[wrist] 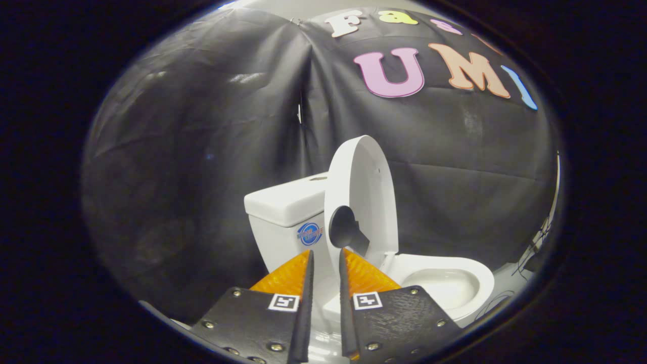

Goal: Open the toilet lid.

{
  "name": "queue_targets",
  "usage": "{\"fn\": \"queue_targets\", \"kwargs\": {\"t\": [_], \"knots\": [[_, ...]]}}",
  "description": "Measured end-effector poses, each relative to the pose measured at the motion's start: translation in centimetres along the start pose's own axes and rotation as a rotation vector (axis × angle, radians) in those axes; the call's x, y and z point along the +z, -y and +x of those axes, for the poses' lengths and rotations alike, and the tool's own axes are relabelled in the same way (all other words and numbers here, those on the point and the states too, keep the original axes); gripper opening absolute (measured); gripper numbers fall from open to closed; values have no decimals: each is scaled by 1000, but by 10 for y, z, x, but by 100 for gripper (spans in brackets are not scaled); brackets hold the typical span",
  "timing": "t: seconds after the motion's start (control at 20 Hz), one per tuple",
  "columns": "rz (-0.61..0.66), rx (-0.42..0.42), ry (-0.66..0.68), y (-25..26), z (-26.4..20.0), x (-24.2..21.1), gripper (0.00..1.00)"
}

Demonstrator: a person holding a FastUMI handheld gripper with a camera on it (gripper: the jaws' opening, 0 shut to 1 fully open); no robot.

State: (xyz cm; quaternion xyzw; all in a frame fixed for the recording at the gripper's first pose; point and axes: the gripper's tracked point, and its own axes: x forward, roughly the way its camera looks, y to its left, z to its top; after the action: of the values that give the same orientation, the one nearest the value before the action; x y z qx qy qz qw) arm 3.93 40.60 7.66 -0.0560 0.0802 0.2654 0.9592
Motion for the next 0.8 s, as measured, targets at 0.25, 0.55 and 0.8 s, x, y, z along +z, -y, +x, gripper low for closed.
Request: {"fn": "queue_targets", "kwargs": {"t": [0.25, 0.55, 0.8], "knots": [[-37, -51, 7, 13, -37, 0, 34], [-2, -85, 12, 34, -77, -11, 39], [27, -137, 33, 67, -109, -10, 58]]}}
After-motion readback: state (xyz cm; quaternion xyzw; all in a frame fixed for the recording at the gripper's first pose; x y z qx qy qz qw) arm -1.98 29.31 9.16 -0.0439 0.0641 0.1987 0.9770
